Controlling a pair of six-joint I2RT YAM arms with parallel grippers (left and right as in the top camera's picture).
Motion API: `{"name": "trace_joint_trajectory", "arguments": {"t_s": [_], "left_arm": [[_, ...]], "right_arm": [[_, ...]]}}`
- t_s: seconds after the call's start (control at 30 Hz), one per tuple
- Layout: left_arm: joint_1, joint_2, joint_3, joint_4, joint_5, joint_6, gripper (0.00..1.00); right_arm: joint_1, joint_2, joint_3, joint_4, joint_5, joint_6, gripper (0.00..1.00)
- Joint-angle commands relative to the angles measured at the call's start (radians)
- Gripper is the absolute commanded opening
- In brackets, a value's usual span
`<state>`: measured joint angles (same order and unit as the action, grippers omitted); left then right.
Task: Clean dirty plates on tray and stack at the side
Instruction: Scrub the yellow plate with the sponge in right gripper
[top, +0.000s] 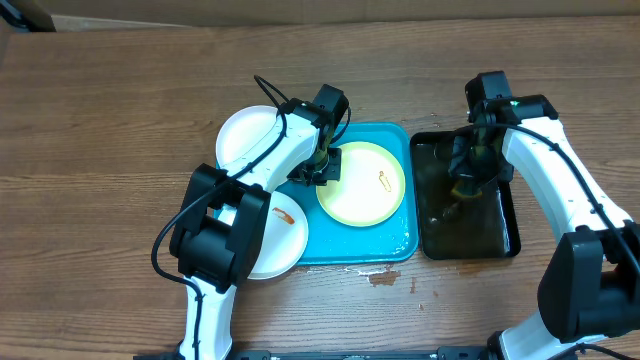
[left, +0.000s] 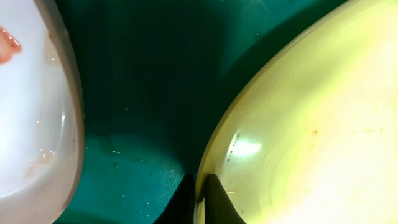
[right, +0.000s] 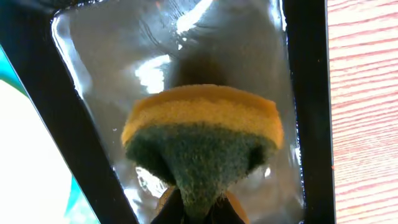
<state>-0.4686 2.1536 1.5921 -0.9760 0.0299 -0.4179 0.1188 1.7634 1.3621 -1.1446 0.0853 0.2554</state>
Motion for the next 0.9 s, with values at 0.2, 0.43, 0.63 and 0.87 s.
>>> {"name": "trace_joint_trajectory", "arguments": {"t_s": [0.2, 0.43, 0.63, 0.87], "left_arm": [[0.003, 0.029, -0.017, 0.008, -0.029, -0.009, 0.04], [0.003, 0.029, -0.017, 0.008, -0.029, -0.018, 0.04], [0.003, 0.029, -0.017, 0.013, -0.016, -0.036, 0.04], [0.003, 0.029, -0.017, 0.020, 0.001, -0.036, 0.04]], "right_arm": [[0.010, -0.023, 0.014, 0.014, 0.006, -0.047, 0.04], [0.056, -0.023, 0.134, -0.016, -0.053, -0.108, 0.04], [0.211, -0.019, 0.182, 0.010, -0.035, -0.129, 0.04], [0.399, 0.083, 0.173, 0.078, 0.203, -0.068, 0.04]]}}
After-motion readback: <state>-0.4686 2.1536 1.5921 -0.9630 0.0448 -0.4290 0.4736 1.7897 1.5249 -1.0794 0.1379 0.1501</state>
